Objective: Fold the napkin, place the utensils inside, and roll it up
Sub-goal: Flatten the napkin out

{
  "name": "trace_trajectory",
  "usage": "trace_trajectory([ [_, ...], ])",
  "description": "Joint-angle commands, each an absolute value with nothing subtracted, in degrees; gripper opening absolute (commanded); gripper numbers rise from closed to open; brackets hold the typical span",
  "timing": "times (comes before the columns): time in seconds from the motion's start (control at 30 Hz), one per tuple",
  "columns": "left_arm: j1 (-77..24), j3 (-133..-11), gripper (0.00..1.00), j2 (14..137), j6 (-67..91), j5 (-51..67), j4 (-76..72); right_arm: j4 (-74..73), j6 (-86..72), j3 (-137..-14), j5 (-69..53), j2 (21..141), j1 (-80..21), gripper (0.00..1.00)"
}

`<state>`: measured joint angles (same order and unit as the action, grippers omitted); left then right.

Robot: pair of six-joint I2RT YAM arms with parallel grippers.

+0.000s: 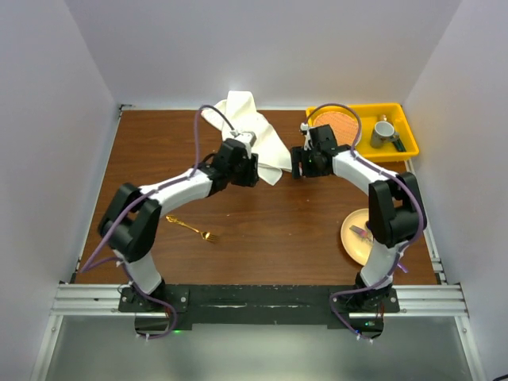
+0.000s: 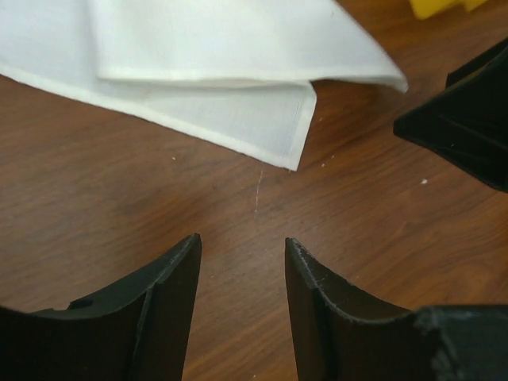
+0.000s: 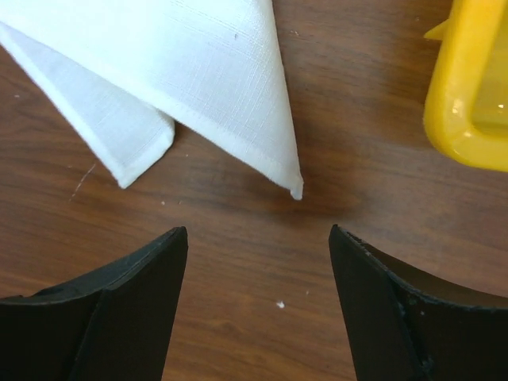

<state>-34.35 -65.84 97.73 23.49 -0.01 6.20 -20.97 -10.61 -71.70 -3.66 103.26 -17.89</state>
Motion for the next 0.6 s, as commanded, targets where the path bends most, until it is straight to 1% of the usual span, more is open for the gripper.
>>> trace_trajectory([
  [0.0,-35.6,-70.13,0.49,103.43,25.4,-1.14,1.94,-20.48,-7.03,-76.73,-2.55,106.52,-17.84,0.73],
  [0.17,-37.26,-74.08,0.5,109.24,25.22,-1.23,1.14,-20.21,-5.45,-78.92,0.0,111.09,-17.4,0.76],
  [0.2,-37.79,-74.61,0.5,110.81,24.96,-1.75,1.14,-20.39,-5.28,-79.19,0.0,111.7,-17.32,0.75],
  [0.33,-42.52,-76.9,0.5,113.11,22.86,-10.08,0.36,-19.08,-4.57,-79.54,0.62,113.29,-17.05,0.72],
  [0.4,-43.68,-78.39,0.5,115.38,21.72,-12.56,-0.18,-18.37,-4.4,-79.8,0.26,114.17,-16.88,0.67],
  [0.47,-44.21,-81.46,0.49,117.32,21.53,-14.67,2.0,-18.28,-4.48,-80.42,0.26,114.96,-16.96,0.55],
  [0.5,-44.3,-82.17,0.49,118.9,21.01,-14.85,2.54,-18.19,-4.48,-80.42,0.35,114.87,-16.88,0.47],
  [0.53,-44.47,-83.13,0.49,119.44,20.83,-15.38,2.46,-17.67,-4.4,-80.25,0.44,114.7,-16.96,0.32],
  [0.57,-44.65,-83.67,0.49,119.97,20.4,-15.73,2.37,-17.49,-4.39,-79.72,0.44,114.44,-16.88,0.28],
])
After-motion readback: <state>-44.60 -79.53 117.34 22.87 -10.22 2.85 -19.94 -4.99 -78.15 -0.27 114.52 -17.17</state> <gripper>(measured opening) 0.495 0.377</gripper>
